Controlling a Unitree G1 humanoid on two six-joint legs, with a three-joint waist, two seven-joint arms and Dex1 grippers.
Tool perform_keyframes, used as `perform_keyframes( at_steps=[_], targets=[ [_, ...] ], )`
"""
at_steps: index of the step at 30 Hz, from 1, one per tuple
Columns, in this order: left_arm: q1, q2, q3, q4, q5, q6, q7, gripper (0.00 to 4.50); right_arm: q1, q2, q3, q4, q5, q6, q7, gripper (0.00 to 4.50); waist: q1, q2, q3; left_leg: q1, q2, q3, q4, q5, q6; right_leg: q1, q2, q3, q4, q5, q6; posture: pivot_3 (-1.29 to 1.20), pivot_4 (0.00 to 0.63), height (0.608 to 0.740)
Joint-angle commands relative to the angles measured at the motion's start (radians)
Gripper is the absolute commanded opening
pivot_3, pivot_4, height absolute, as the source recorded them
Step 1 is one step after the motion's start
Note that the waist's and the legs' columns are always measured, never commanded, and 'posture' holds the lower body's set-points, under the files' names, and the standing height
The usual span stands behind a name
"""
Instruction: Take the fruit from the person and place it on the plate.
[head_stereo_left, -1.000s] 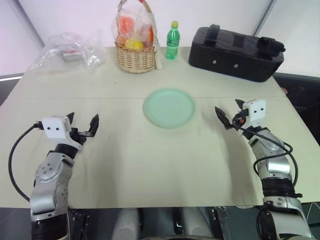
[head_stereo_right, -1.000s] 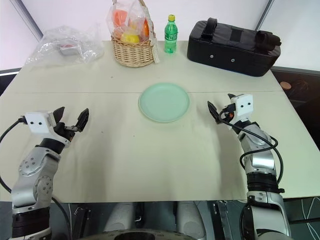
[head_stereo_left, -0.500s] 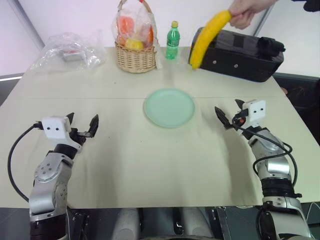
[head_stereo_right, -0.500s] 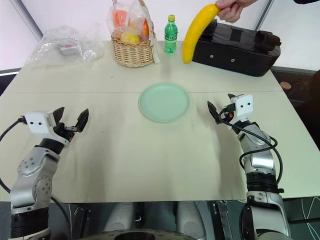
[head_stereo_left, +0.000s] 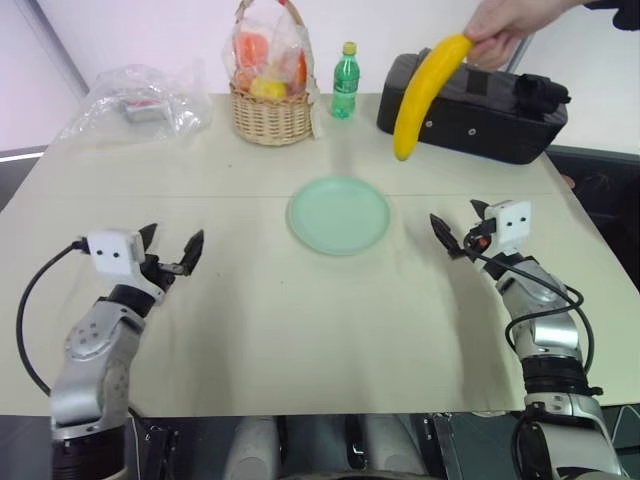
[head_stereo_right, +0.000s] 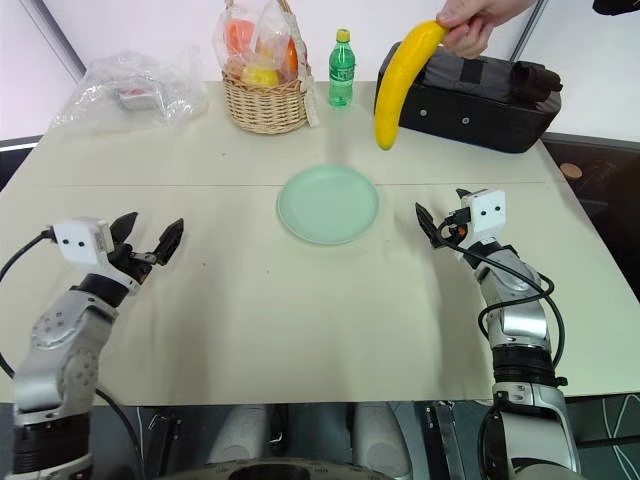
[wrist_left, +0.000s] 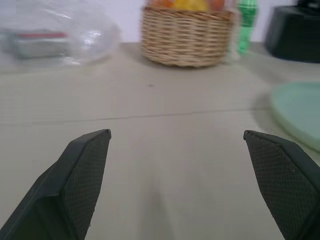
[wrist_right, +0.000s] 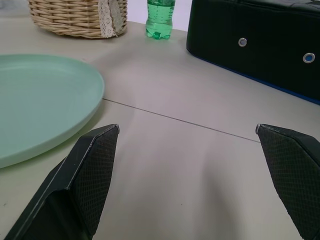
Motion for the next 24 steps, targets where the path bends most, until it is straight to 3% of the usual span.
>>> perform_keyframes(
  at_steps=[1,5,9,14,24],
  targets=[
    [-0.078,0.126,0.058,-0.106,-0.177,0.109,-0.119,4.46,-0.018,-0.005,-0.011,-0.010,0.004,-0.020,0.000,4.50,0.000,0.000,0.000,0.000,0.000,0.000,0.000,0.000,0.000,0.000,0.000,0.000,0.000,0.000,0.000,0.00,0.150,0.740],
    [-0.122,0.248,0.085,-0.159,-0.365,0.263,-0.188,4.46,-0.021,-0.013,-0.015,-0.015,0.006,-0.017,0.002,4.50,-0.003,0.000,0.000,0.000,0.000,0.000,0.000,0.000,0.000,0.000,0.000,0.001,0.000,0.000,0.000,0.00,0.150,0.740],
    [-0.154,0.304,0.103,-0.169,-0.461,0.337,-0.192,4.46,-0.036,-0.034,-0.027,-0.074,0.027,0.028,0.006,4.50,-0.005,0.001,0.000,0.001,0.000,0.000,-0.001,0.000,0.000,0.000,0.000,0.001,0.000,0.000,0.000,0.00,0.150,0.740],
    [-0.202,0.300,0.093,-0.136,-0.457,0.341,-0.162,4.46,-0.196,-0.011,-0.049,-0.237,0.189,0.261,-0.039,4.50,-0.010,0.002,0.001,0.002,0.000,0.000,-0.001,0.000,0.000,0.000,0.000,0.002,0.000,0.000,0.000,0.00,0.150,0.740],
    [-0.188,0.254,0.076,-0.151,-0.397,0.313,-0.120,4.46,-0.369,0.074,0.055,-0.191,0.211,0.386,0.002,4.50,-0.002,0.001,0.001,0.002,0.000,0.001,-0.003,0.000,0.000,0.001,0.001,0.002,-0.001,0.000,0.000,0.00,0.150,0.740]
  ],
)
